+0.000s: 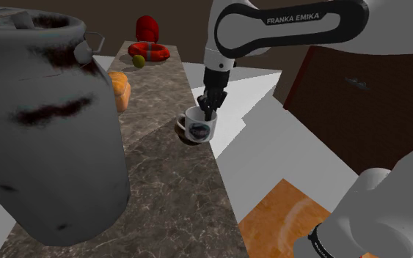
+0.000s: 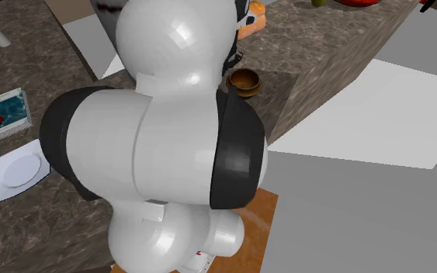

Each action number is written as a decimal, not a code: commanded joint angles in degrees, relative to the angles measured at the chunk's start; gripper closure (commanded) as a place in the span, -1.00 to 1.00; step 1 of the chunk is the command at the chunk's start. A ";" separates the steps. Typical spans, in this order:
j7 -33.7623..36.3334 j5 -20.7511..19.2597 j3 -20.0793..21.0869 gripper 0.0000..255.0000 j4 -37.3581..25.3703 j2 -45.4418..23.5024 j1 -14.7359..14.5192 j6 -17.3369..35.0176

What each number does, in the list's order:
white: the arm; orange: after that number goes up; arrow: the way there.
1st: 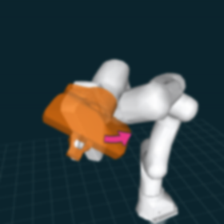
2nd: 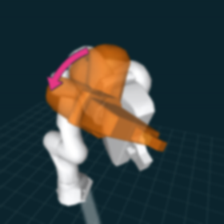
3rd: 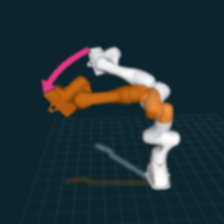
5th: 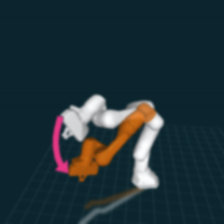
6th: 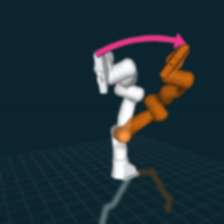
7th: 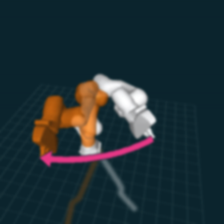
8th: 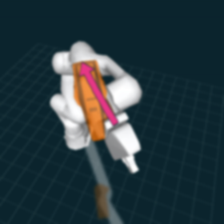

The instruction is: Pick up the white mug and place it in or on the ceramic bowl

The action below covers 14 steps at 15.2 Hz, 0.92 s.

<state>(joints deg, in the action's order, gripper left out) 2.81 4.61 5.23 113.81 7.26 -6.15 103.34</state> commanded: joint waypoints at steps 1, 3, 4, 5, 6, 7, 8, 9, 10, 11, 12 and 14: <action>-1.45 -0.52 -0.88 1.00 -4.11 -3.41 0.77 -0.82; -2.96 -0.91 -1.75 1.00 -8.51 -6.95 1.58 -1.80; -3.69 -1.07 -2.16 1.00 -10.85 -8.77 1.98 -2.37; -4.42 -1.20 -2.55 1.00 -13.29 -10.63 2.38 -2.99; -5.13 -1.32 -2.92 1.00 -15.83 -12.54 2.78 -3.67; -5.83 -1.41 -3.27 1.00 -18.50 -14.51 3.18 -4.41; -6.51 -1.48 -3.59 1.00 -21.29 -16.53 3.59 -5.23; -7.18 -1.53 -3.91 1.00 -24.23 -18.62 3.99 -6.12; -7.83 -1.56 -4.20 1.00 -27.33 -20.78 4.40 -7.09; -8.47 -1.58 -4.47 1.00 -30.63 -23.04 4.83 -8.17; -9.41 -1.57 -4.86 1.00 -36.19 -26.76 5.49 -10.06; -9.48 -1.57 -4.84 1.00 -34.40 -26.59 5.49 -8.44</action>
<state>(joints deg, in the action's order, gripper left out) -6.41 3.04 0.46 80.26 -18.23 -0.79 94.65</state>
